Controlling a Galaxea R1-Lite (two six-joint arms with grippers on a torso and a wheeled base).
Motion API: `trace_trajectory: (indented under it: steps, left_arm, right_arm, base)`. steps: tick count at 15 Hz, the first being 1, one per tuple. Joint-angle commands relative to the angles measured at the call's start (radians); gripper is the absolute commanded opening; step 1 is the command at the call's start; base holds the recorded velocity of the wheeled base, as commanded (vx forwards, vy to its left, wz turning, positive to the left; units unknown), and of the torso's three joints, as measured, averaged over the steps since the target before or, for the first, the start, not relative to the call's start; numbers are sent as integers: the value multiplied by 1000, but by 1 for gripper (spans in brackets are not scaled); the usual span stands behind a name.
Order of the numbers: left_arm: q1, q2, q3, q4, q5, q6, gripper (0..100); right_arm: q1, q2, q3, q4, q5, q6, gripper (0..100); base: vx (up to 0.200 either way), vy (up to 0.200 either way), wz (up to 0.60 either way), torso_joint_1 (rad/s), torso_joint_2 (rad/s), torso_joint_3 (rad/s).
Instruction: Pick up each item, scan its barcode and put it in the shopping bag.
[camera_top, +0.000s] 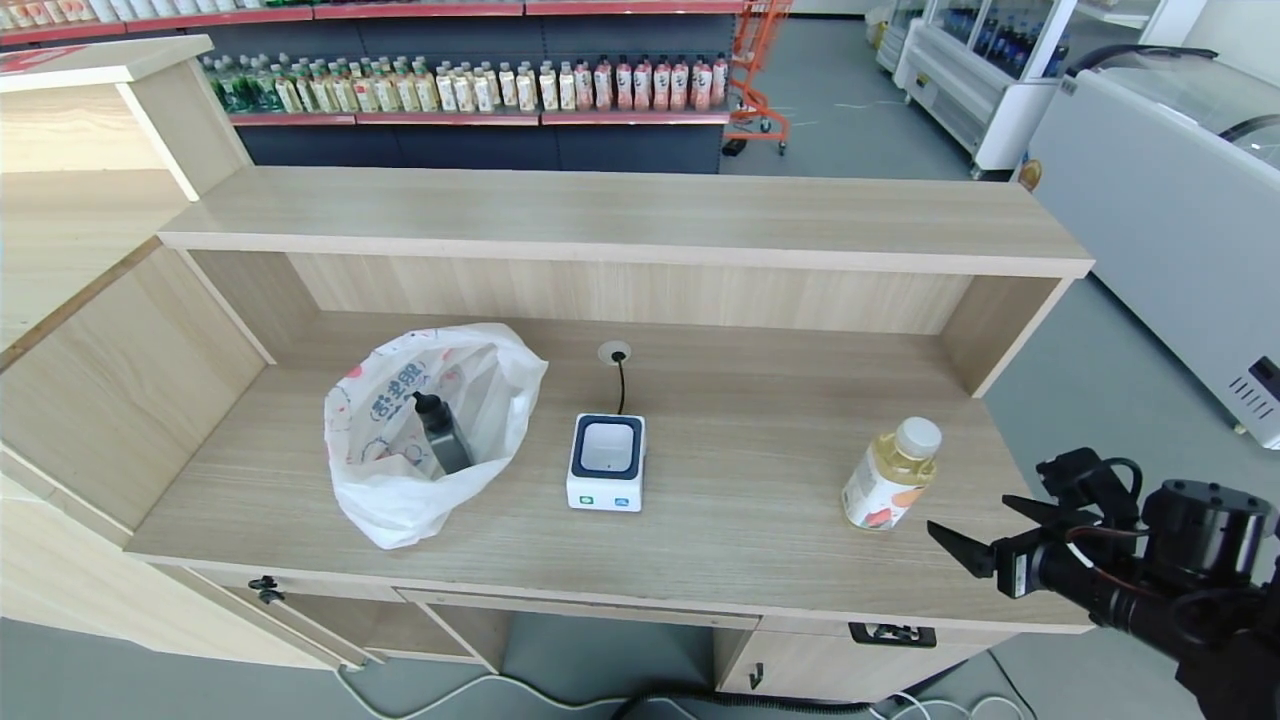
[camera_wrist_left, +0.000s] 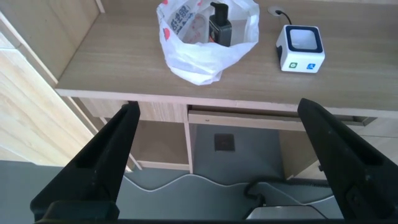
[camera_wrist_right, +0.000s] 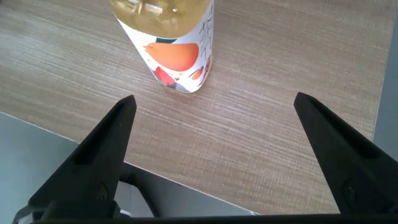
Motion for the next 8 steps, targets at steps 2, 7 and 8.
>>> trace_trajectory:
  steps: [2, 7, 8]
  left_arm:
    - [0, 0, 0, 0, 0, 0, 100]
    - [0, 0, 0, 0, 0, 0, 100]
    - [0, 0, 0, 0, 0, 0, 100]
  right_arm:
    - [28, 35, -38, -1, 0, -9, 100]
    - [55, 76, -93, -1, -2, -34, 100]
    - [61, 87, -118, -1, -2, -37, 100]
  base:
    - [0, 0, 0, 0, 0, 0]
    - [0, 0, 0, 0, 0, 0]
    - [0, 0, 0, 0, 0, 0]
